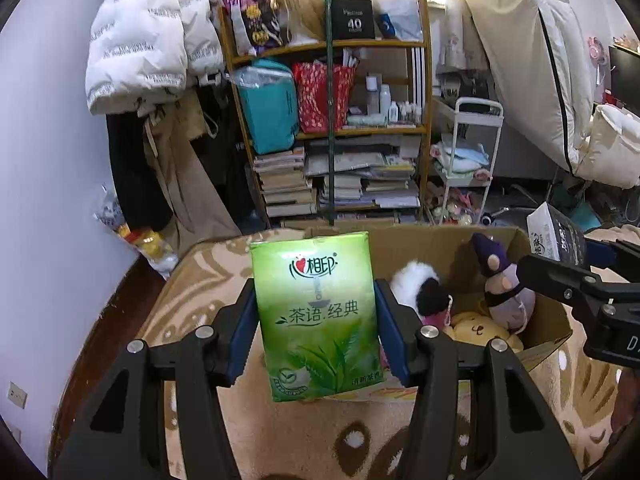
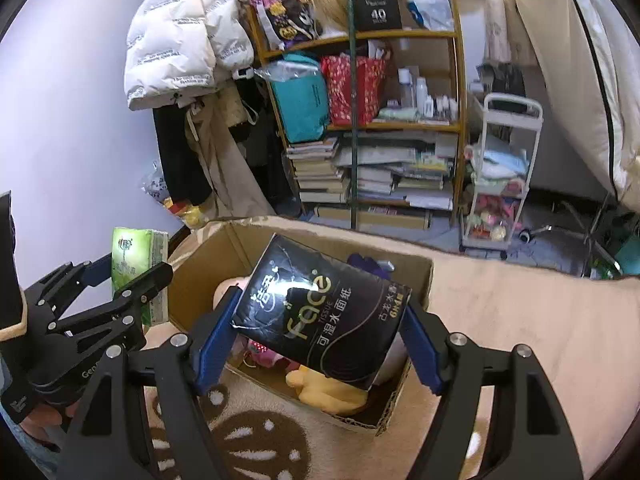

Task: Organize soft objects
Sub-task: 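Open both tools to drop both tissue packs into the box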

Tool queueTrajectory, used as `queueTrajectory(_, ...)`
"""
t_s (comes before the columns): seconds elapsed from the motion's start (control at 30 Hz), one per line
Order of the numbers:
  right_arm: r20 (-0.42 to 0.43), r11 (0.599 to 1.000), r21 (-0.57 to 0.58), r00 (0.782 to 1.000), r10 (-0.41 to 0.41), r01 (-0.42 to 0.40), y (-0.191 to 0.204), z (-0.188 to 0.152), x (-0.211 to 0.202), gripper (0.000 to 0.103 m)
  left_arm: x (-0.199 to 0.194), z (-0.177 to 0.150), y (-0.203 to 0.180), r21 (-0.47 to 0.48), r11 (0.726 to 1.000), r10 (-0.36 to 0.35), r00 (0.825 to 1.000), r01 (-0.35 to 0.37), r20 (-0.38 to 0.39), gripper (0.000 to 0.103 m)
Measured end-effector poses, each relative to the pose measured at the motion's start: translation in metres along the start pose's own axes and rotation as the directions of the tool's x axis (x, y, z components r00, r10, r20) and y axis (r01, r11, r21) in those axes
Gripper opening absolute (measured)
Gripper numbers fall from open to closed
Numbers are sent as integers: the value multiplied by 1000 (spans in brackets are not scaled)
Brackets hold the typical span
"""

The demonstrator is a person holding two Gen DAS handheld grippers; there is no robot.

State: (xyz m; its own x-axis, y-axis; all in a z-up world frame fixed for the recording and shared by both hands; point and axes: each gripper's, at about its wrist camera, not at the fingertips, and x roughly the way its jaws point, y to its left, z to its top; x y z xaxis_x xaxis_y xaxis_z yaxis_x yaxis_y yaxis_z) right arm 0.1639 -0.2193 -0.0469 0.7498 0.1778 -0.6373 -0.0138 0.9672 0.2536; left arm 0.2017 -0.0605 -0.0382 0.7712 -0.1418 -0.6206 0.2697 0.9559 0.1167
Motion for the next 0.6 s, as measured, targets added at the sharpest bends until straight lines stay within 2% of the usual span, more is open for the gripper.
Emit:
queueTrajectory(0.17,-44,997,56,998,51,-48,-8,-5,10,80,9,-3,5,-39,999,-39,999,38,-30,58)
queueTrajectory(0.23,-53,996,61,997,62,-58,-9,-6,11,80,9,-4,5,-36,999,-38,999,37,-34,74)
queueTrajectory(0.3,-54,997,57,997,57,-54,-8,-6,11,81,6,-4,4,-19,1000,-13,1000,12,-18,78)
queueTrajectory(0.33,-53,997,58,997,53,-50,-8,-6,10,85,5,-4,3,-11,1000,-6,1000,6,-15,81)
queueTrajectory(0.4,-46,997,66,998,45,-42,-9,-6,9,92,5,-5,1,0,1000,-2,1000,3,-21,82)
queueTrajectory(0.5,-39,998,57,999,36,-34,-10,-6,2,93,2,-5,1,0,1000,6,1000,-6,-23,83)
queueTrajectory(0.6,-18,999,45,1000,9,-8,-10,-6,-8,100,-3,-4,5,-18,999,34,998,-35,-49,84)
